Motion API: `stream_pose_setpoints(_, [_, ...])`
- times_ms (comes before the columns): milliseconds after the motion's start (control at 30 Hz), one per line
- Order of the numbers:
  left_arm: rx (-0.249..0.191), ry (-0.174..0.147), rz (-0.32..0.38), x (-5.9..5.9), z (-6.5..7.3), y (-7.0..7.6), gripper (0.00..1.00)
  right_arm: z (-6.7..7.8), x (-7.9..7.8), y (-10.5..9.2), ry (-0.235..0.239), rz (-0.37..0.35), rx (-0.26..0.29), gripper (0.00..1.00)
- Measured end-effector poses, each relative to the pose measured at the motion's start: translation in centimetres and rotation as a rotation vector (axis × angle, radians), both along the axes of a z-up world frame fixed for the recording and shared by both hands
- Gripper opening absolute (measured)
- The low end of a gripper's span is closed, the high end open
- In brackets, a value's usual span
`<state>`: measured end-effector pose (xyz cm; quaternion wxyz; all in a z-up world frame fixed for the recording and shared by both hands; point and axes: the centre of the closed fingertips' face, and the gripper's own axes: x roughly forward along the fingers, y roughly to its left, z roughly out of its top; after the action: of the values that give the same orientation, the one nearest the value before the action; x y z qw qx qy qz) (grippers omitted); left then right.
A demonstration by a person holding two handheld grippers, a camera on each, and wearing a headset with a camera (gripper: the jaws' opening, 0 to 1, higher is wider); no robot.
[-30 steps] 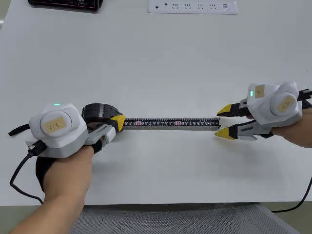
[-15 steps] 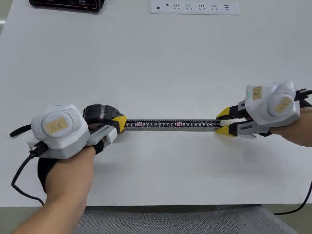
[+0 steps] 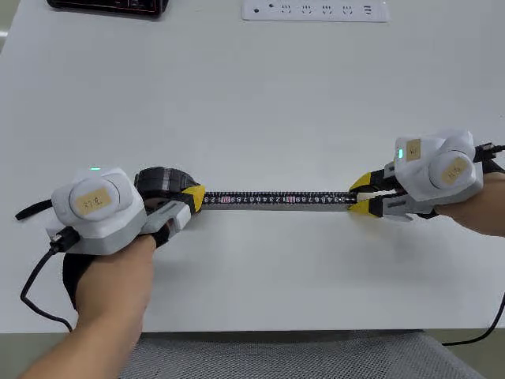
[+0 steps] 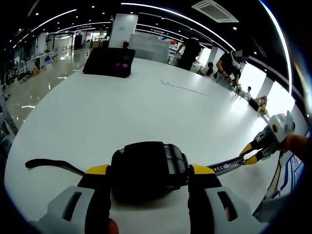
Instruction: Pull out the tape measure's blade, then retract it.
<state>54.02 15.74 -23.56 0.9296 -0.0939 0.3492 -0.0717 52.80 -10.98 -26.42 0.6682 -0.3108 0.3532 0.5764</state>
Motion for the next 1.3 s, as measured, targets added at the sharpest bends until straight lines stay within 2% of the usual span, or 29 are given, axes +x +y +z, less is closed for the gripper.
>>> stream_pose_setpoints(633, [0.032,0.011,-0.027,-0.03,-0.1,0.07,0.57,0.02,0.17,-0.02,-0.009,0.015,-0.015,0.1])
stream_pose_setpoints(1300, [0.011,0.02,-0.036,-0.15,-0.17,0.11,0.56,0.23,0.11,0.28,-0.019,0.024,-0.026,0.1])
